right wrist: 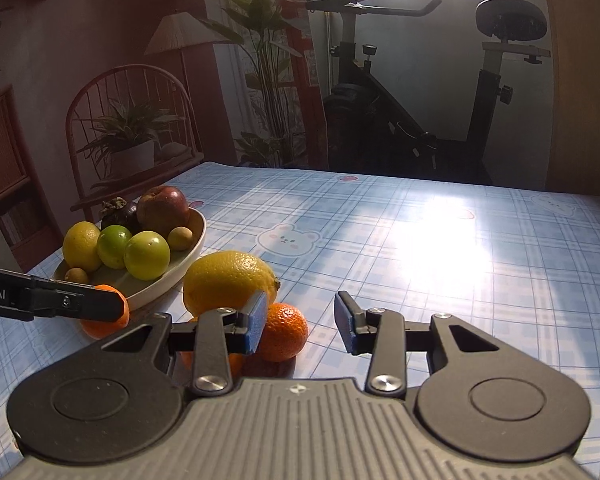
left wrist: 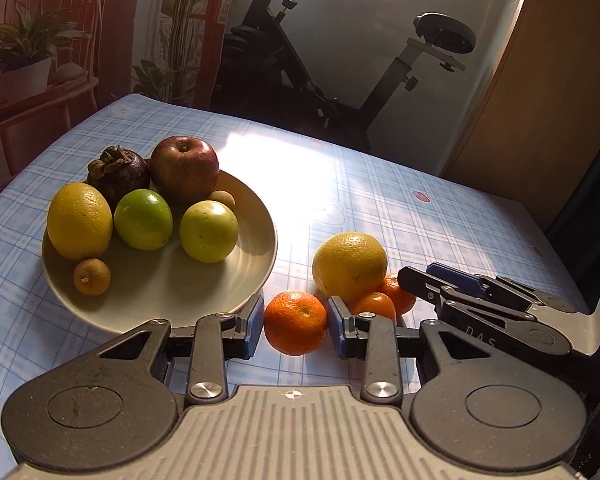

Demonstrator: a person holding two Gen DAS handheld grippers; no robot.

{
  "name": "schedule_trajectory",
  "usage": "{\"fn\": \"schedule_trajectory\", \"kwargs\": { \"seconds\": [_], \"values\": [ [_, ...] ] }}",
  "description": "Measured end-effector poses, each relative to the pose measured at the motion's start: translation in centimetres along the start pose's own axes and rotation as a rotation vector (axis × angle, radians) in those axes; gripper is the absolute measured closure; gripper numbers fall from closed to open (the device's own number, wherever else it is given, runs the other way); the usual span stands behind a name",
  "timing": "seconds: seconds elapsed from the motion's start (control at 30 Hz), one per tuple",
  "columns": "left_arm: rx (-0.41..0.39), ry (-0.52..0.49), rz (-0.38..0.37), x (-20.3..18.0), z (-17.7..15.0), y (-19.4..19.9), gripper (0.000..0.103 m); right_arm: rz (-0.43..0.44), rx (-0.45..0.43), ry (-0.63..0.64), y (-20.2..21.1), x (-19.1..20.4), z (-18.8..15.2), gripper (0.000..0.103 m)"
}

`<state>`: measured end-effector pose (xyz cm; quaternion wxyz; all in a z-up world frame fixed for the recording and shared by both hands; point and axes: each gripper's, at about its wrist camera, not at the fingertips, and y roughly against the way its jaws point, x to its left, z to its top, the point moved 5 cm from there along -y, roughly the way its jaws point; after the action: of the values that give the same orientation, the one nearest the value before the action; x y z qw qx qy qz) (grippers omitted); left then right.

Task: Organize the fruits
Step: 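Carry the tangerine toward the plate with the left tool while the right tool grasps another tangerine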

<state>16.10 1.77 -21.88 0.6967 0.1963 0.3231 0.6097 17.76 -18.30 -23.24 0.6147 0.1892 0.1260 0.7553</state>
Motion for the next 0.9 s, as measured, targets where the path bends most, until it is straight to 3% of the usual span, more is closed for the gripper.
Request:
{"fn": "schedule_trajectory", "kwargs": {
  "seconds": [0.33,0.47,0.63,0.9],
  "values": [
    [-0.023,0.006,0.023,0.4,0.0,0.1,0.066,0.047,0.005,0.015,-0.2,0.5,-0.5,0.062],
    [-0.024,0.002,0.032,0.5,-0.1,0.2,0.066,0.102,0.053,0.004,-0.4,0.7,-0.9,0.061],
    [-0.015,-0.004,0.033,0.5,-0.5,0.0,0.066,0.111,0.087,0.062,-0.7,1.9,-1.3,0.067],
    [-0.009,0.01,0.036,1.0,-0.6,-0.1,0.066,0.109,0.077,0.02,-0.3,1.3,-1.4,0.069]
  ]
}}
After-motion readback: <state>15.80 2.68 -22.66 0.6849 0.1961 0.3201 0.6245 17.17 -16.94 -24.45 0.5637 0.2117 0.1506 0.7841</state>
